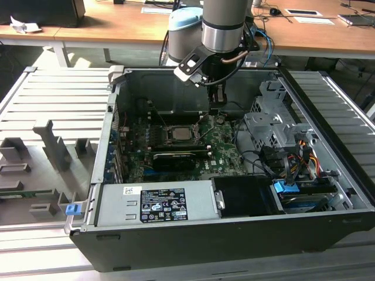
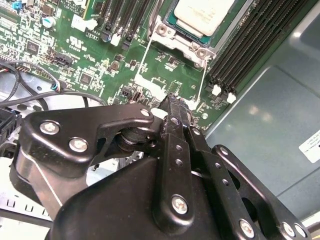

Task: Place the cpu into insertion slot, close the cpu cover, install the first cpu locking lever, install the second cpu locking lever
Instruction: 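Close the cpu cover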

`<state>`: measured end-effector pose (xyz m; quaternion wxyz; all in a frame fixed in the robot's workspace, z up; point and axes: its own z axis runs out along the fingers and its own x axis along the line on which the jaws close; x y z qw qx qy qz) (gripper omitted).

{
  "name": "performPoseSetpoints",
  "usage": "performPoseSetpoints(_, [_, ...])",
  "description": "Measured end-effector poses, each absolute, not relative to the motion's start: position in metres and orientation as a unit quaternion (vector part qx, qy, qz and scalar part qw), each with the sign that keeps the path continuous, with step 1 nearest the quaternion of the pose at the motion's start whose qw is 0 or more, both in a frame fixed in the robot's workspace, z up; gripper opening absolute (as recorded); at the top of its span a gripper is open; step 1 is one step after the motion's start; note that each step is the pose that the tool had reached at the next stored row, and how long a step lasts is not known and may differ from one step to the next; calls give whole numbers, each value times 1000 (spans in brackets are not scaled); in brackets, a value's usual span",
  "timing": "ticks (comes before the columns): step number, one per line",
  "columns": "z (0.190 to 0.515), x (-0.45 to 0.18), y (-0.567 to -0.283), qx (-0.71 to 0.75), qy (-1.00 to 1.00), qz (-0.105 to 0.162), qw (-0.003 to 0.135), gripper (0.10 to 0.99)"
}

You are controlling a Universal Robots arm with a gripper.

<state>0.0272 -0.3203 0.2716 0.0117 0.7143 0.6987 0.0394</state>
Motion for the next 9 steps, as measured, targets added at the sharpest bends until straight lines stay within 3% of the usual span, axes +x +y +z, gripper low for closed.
performPoseSetpoints(9, [272,35,-320,714,699,39,12,106])
